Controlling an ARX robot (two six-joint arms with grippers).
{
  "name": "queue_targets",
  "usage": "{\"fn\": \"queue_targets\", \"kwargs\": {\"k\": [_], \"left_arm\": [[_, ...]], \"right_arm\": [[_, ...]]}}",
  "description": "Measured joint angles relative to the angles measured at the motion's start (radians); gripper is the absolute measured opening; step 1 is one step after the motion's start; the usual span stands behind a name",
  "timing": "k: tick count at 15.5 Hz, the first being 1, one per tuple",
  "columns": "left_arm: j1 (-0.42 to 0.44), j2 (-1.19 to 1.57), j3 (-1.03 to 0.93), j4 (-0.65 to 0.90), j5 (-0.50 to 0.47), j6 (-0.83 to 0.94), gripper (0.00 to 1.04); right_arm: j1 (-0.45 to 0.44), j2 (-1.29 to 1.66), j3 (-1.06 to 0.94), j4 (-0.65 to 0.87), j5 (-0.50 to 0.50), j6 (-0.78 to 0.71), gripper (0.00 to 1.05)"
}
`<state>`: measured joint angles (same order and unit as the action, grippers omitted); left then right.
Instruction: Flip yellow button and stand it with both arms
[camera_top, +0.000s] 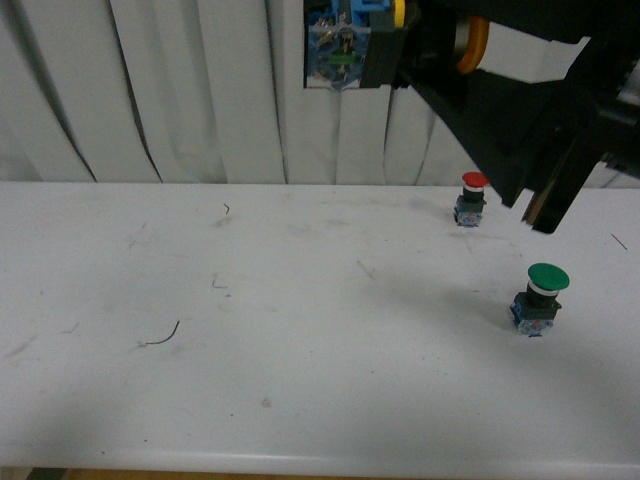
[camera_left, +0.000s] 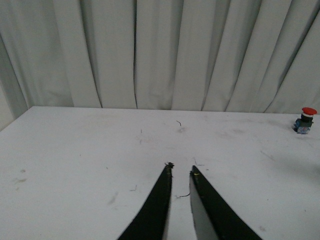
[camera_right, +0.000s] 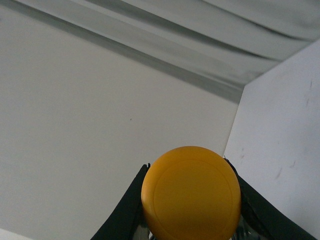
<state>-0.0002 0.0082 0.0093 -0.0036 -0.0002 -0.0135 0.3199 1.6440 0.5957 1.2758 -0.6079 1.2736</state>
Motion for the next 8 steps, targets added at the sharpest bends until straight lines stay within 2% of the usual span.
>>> {"fn": "queue_targets", "kwargs": {"k": [2, 4, 5, 6, 7, 8], "left_arm": [[0.0, 0.0, 0.0, 0.0, 0.0, 0.0, 0.37], [0.0, 0.0, 0.0, 0.0, 0.0, 0.0, 0.59], [0.0, 0.0, 0.0, 0.0, 0.0, 0.0, 0.74], [0.0, 0.0, 0.0, 0.0, 0.0, 0.0, 0.86], [0.0, 0.0, 0.0, 0.0, 0.0, 0.0, 0.95], [0.0, 0.0, 0.0, 0.0, 0.0, 0.001, 1.0]], "right_arm": [[0.0, -0.085, 0.003, 0.005, 0.083, -0.179, 0.36], [0.001, -0.166, 0.056, -0.17, 0.259, -0.505, 0.36], [0.002, -0.167, 0.065, -0.296, 0.393, -0.714, 0.36], [0.002, -0.158, 0.059, -0.357, 0.487, -0.893, 0.36], [0.0, -0.158, 0.055, -0.386, 0.553, -1.019, 0.36], [-0.008, -0.161, 0.054, -0.389, 0.631, -1.168, 0.36]]}}
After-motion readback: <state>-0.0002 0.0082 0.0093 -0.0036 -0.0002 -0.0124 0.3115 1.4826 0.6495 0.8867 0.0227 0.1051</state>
